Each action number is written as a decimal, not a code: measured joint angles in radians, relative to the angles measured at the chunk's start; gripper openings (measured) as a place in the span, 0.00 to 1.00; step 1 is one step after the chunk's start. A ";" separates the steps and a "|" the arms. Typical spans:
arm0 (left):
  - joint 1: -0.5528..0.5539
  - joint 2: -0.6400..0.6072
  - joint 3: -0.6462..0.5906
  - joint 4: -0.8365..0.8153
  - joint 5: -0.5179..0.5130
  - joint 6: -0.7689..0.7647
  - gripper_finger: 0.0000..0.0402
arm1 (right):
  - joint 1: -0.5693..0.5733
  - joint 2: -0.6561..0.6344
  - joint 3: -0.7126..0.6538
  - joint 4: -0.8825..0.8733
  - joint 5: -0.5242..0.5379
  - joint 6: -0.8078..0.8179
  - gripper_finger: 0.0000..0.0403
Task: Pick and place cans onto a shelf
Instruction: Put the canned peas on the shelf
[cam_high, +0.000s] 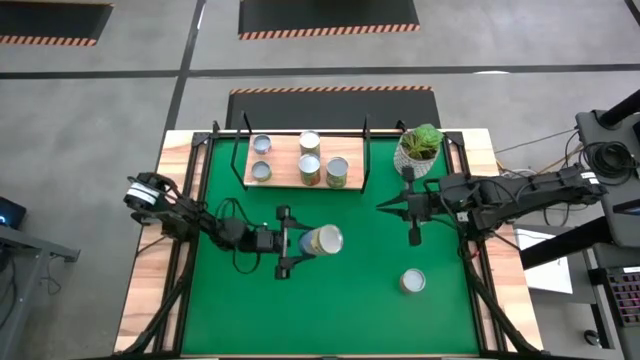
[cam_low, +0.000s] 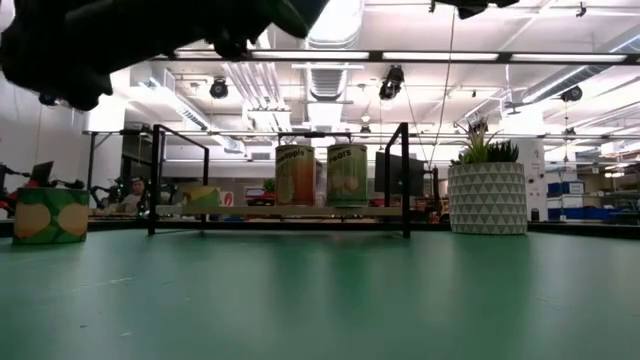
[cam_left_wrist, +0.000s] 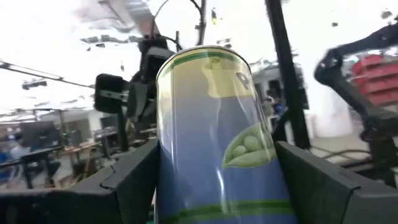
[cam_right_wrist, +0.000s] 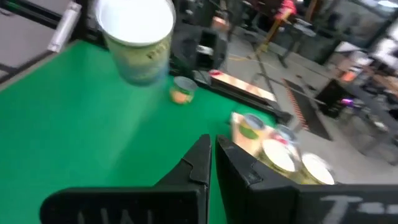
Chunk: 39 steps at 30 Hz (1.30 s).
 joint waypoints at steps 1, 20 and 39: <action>0.000 -0.003 -0.006 -0.008 0.007 -0.001 0.69 | 0.000 0.018 -0.001 0.026 -0.022 0.008 0.03; -0.006 -0.006 -0.090 -0.002 0.032 -0.008 0.69 | 0.015 0.367 0.238 0.035 -0.059 0.171 0.54; -0.005 -0.006 -0.080 -0.022 -0.193 0.066 0.69 | 0.023 0.691 0.619 -0.266 0.015 0.231 0.92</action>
